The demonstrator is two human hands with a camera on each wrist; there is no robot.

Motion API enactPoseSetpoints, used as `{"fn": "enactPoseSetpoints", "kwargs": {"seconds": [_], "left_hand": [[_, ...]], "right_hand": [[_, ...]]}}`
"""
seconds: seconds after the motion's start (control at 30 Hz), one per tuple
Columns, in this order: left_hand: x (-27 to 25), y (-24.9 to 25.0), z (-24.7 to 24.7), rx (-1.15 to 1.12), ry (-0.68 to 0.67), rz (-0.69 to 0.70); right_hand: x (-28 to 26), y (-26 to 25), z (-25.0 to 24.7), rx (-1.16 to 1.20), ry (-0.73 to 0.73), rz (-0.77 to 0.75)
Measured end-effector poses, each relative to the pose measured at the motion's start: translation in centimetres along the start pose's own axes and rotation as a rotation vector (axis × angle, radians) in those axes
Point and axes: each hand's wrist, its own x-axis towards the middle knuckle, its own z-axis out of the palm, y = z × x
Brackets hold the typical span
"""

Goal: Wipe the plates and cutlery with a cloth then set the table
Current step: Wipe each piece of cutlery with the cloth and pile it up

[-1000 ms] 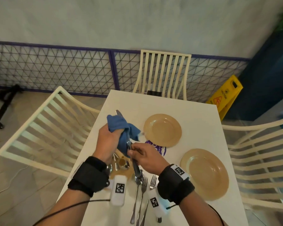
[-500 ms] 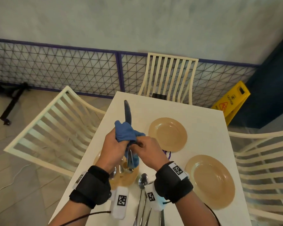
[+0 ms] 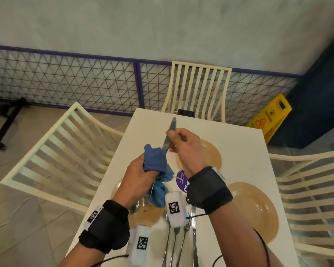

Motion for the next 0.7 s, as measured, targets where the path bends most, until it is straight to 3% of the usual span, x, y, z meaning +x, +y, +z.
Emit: {"fn": "enactPoseSetpoints", "kwargs": {"seconds": [0.13, 0.33, 0.4, 0.5, 0.63, 0.7], "left_hand": [[-1.7, -1.7, 0.0, 0.058, -0.121, -0.082], [-0.6, -1.6, 0.7, 0.005, -0.063, -0.129], [-1.1, -1.7, 1.2, -0.06, -0.131, -0.202], [-2.0, -1.9, 1.7, 0.009, -0.2, -0.134], [-2.0, -1.5, 2.8, 0.105, -0.145, -0.079], [-2.3, -1.1, 3.8, 0.078, -0.191, -0.088]], "right_hand": [[0.8, 0.2, -1.5, 0.132, 0.134, 0.095], [-0.8, 1.6, -0.4, 0.108, 0.064, 0.134], [0.2, 0.9, -2.1, 0.175, 0.121, 0.143], [1.0, 0.6, -4.8, 0.251, 0.189, 0.148], [-0.7, 2.6, -5.5, 0.238, 0.198, 0.192], [-1.3, 2.7, -6.7, 0.239, 0.214, 0.222]]}}
